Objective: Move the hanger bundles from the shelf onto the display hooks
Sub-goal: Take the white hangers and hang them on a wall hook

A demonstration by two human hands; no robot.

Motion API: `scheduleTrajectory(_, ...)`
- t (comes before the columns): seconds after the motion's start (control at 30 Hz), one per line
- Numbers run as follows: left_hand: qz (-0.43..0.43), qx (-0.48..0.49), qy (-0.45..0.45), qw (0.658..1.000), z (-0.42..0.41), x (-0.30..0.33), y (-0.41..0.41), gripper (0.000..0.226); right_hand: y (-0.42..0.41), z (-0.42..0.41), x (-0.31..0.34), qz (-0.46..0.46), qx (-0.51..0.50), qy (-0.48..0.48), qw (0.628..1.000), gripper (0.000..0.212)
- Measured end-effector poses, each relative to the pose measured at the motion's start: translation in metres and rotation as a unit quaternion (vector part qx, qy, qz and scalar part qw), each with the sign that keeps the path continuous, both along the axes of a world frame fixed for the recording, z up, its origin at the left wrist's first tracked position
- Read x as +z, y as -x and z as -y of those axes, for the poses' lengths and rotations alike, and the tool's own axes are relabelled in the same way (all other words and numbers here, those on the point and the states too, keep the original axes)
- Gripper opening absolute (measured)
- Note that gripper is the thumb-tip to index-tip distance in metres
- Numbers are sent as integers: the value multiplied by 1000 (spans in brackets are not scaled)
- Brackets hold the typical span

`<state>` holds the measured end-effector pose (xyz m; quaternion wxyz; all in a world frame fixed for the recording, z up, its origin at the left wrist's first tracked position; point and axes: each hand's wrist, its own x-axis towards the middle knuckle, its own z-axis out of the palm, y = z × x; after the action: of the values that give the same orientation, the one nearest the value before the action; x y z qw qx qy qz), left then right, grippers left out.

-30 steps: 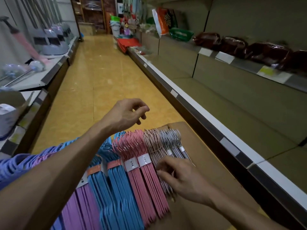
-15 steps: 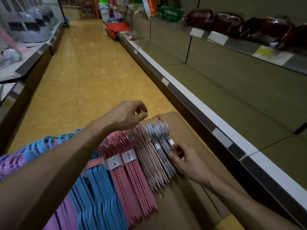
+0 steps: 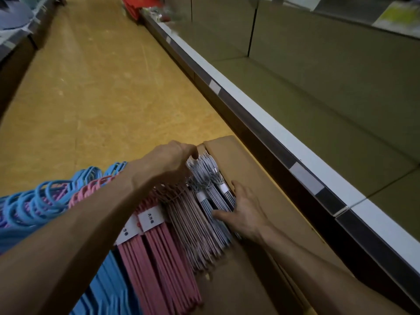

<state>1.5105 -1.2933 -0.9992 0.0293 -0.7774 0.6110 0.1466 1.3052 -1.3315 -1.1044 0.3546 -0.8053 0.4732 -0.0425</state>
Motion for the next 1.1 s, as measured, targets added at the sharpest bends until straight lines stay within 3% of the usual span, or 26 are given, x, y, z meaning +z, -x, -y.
scheduleTrajectory(0.57,-83,-30,183,979,20,-20,22,37,-35,4,-25,-31,-105,8,994,126)
scheduleTrajectory(0.87,-98,-24,189,977,13,-21,14,34,-52,-9,-36,-60,-136,88,985,94)
scheduleTrajectory(1.1,-143,25,230,962,0,-13,6,34,-45,4,-27,-5,-172,93,981,82)
